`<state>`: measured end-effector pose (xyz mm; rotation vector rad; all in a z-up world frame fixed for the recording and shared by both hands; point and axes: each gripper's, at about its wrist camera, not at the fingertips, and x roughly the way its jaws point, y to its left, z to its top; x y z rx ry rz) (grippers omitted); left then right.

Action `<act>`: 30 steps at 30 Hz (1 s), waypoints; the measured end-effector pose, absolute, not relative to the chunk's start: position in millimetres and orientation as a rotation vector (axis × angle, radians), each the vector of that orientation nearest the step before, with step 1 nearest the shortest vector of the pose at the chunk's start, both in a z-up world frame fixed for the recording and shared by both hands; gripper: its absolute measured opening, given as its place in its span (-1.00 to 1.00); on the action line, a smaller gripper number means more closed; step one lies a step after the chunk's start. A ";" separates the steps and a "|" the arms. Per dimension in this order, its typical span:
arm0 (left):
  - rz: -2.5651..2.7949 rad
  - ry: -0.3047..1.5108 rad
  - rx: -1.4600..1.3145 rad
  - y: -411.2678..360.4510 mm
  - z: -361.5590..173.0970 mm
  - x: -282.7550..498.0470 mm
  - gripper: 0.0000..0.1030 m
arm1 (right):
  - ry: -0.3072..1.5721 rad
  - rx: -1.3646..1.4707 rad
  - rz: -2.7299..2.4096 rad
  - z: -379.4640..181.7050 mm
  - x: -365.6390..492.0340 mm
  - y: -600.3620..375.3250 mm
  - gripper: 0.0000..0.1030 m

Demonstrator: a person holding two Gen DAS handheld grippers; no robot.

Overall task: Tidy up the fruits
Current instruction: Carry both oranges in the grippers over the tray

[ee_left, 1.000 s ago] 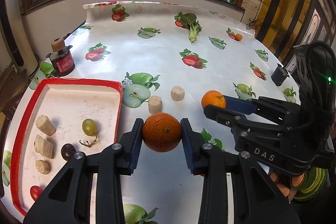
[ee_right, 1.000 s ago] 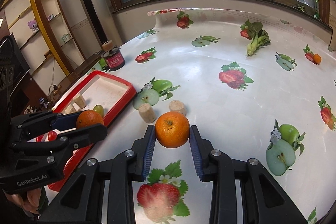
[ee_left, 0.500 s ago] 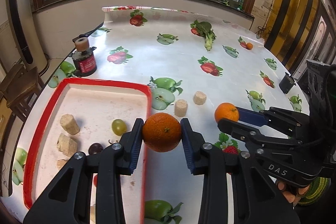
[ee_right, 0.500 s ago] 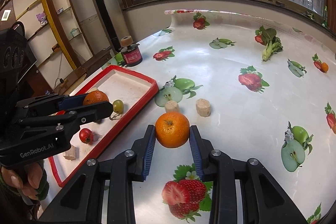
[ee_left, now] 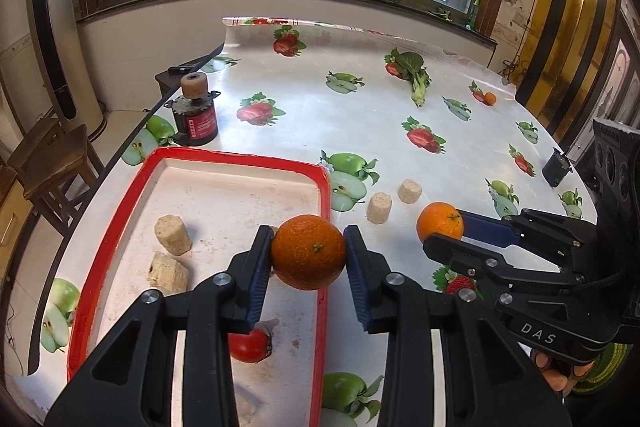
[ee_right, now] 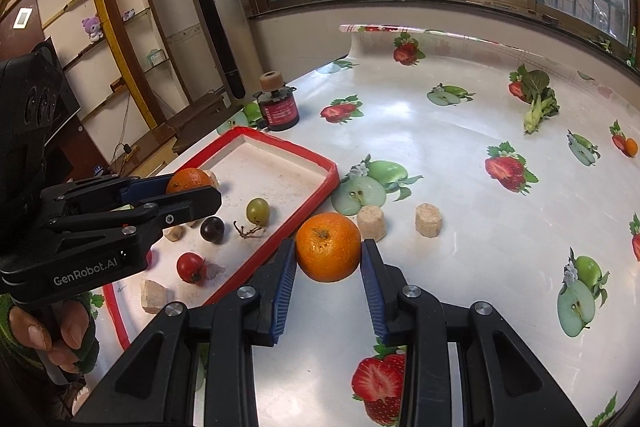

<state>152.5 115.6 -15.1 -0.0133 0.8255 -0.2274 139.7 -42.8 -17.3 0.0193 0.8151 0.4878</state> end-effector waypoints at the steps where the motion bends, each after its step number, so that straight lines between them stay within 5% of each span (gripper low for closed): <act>1: -0.223 0.824 -0.014 117.2 -14.5 152.3 -0.36 | 0.814 0.016 0.492 -16.8 139.5 -40.6 -0.35; 30: -0.155 0.813 -0.047 172.5 -13.5 159.1 -0.36 | 0.792 -0.032 0.554 -6.5 147.5 18.1 -0.35</act>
